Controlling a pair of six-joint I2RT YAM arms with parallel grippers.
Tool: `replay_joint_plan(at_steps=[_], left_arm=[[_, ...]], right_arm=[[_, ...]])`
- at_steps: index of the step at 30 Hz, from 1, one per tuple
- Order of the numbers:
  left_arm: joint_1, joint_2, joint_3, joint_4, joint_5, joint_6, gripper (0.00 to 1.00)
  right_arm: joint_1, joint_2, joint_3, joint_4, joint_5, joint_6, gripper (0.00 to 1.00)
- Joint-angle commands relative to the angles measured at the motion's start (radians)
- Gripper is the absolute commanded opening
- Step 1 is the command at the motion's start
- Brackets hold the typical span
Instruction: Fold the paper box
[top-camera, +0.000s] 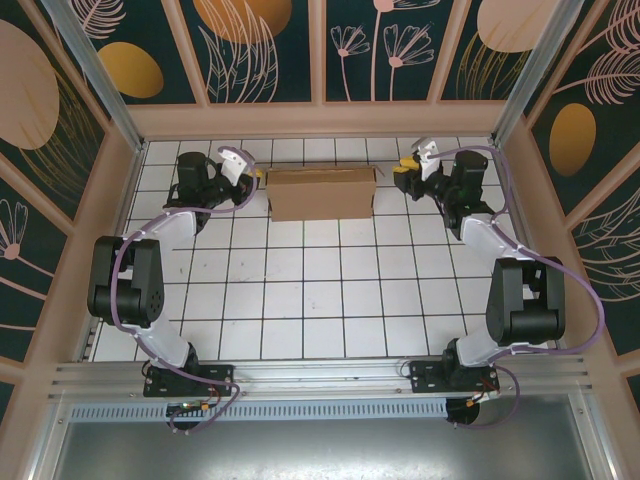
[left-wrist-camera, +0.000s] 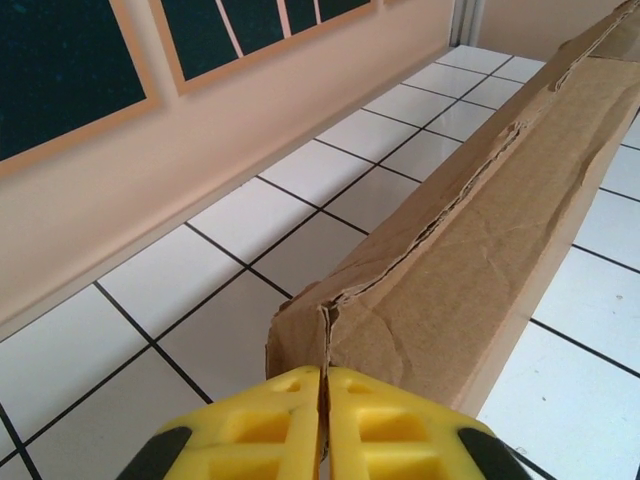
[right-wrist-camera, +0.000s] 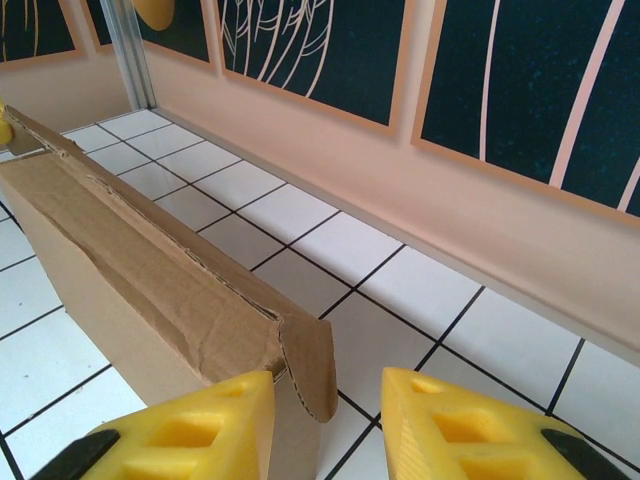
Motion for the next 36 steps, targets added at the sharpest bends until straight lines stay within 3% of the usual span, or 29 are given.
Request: replay_joint_plan(at_steps=[1,6,17,36], left_arm=[[0.009,0.003,0.028,-0.022,0.026,0.019,0.08],[0.009,0.003,0.038,-0.028,0.031,0.011,0.0],[0.009,0.004,0.051,-0.067,0.008,0.029,0.0],[0.009,0.048,0.077,-0.076,0.026,0.016,0.0]], right_arm=[[0.005,0.003,0.036,-0.039,-0.002,-0.053,0.34],[0.008,0.01,0.052,-0.093,-0.012,-0.125,0.36],[0.064,0.096,0.12,-0.18,0.015,-0.285,0.4],[0.063,0.184,0.201,-0.176,0.022,-0.265,0.23]])
